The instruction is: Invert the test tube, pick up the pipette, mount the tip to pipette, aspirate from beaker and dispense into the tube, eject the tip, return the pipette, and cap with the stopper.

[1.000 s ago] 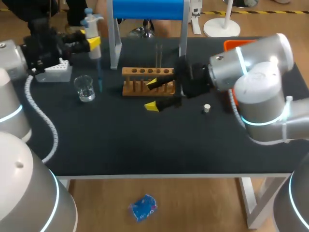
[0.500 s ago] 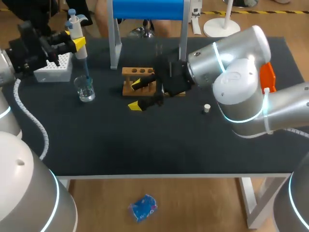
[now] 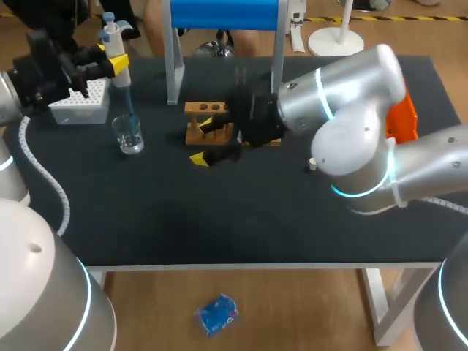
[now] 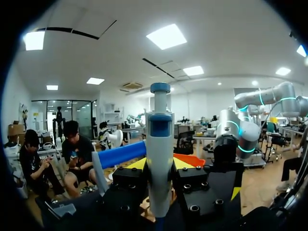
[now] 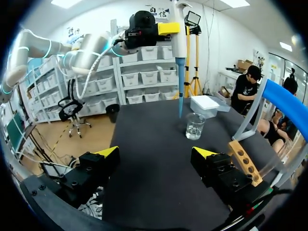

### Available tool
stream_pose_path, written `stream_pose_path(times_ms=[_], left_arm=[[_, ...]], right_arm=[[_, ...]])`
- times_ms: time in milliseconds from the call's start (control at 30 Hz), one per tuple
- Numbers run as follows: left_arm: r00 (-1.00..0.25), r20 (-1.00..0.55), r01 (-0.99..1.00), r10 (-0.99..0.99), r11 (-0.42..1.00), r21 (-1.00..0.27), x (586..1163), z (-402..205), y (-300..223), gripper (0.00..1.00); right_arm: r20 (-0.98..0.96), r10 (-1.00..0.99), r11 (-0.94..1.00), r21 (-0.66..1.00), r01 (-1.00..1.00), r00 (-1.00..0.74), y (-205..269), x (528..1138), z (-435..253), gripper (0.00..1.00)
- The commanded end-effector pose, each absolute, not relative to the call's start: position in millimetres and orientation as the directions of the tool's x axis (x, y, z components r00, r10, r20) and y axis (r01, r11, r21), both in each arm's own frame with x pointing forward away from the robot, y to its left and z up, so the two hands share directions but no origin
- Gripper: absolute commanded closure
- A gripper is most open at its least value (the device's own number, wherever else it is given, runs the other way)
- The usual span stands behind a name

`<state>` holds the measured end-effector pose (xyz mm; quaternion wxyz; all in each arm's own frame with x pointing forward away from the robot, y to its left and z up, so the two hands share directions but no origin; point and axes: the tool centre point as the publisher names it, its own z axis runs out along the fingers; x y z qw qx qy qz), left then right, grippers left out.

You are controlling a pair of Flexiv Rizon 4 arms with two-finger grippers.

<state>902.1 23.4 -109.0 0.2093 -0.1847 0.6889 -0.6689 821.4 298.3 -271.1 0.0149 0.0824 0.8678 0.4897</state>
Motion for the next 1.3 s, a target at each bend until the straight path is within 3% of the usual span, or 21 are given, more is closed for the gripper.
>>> stream_pose_path(times_ms=[33,700,1300], left_arm=[[-0.859,-0.039,0.028,-0.511,0.029,-0.999,917,-110,32,1.0],[-0.859,-0.025,0.018,-0.511,0.02,-1.0,950,-122,52,1.0],[-0.867,-0.03,0.012,-0.498,0.04,-0.999,959,-125,53,1.0]], right_arm=[[0.013,0.217,0.526,0.841,0.128,-0.976,325,826,-290,0.0],[-0.108,0.327,0.573,0.813,0.106,-0.939,366,864,-334,0.0],[-0.064,0.346,0.559,0.816,0.151,-0.936,374,885,-354,0.0]])
